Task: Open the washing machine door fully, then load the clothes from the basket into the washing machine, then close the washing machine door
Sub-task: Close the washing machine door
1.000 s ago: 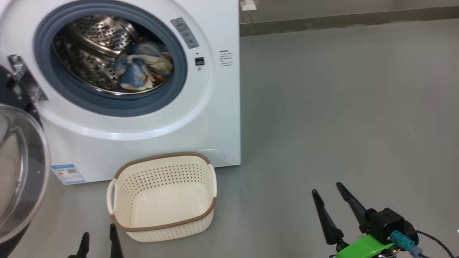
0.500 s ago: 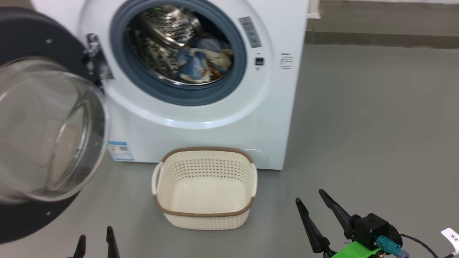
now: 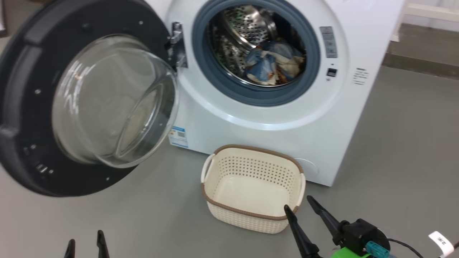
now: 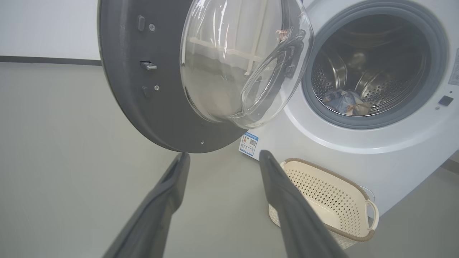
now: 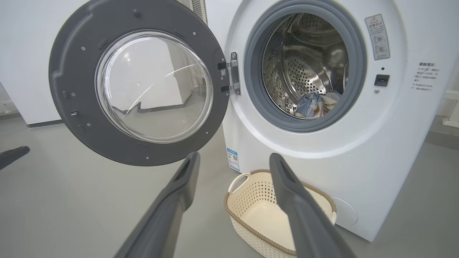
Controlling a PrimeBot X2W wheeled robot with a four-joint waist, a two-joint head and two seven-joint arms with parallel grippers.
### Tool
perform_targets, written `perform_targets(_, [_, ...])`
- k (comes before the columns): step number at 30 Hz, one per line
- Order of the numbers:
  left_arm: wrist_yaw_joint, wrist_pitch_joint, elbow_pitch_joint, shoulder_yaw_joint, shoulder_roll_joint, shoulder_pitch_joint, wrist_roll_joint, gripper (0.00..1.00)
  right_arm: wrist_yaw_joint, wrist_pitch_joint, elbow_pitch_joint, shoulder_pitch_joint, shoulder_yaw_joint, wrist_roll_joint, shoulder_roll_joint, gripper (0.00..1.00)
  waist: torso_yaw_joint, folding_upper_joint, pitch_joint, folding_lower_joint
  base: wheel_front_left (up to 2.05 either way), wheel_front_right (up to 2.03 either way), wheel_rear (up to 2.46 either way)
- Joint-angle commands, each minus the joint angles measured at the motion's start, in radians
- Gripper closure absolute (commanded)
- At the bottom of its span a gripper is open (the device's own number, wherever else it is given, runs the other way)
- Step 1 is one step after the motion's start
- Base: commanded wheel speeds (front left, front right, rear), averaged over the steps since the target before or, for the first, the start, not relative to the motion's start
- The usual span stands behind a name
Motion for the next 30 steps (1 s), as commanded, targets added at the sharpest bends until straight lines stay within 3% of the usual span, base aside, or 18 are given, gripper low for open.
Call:
perform_targets(1, [0.01,-0.007,-0.036,0.035,0.013,-0.021,0.008,0.0,0.002,-0.012,-0.023,-0.036,0.03,0.01,0.003,0.0,0.052,0.0,0.011,0.0,0.0,0.0,0.0])
perform_targets(15, [0.044,-0.028,-0.105,0.066,0.01,0.028,-0.004,0.0,0.002,-0.012,0.013,-0.122,0.109,0.04,-0.011,0.0,0.089,0.0,0.049,0.0,0.0,0.0,0.0])
perform_targets(30, [0.055,-0.028,-0.115,0.061,0.017,0.03,-0.002,0.0,0.002,-0.012,0.015,-0.104,0.1,0.045,-0.022,0.0,0.078,0.0,0.037,0.0,0.0,0.0,0.0])
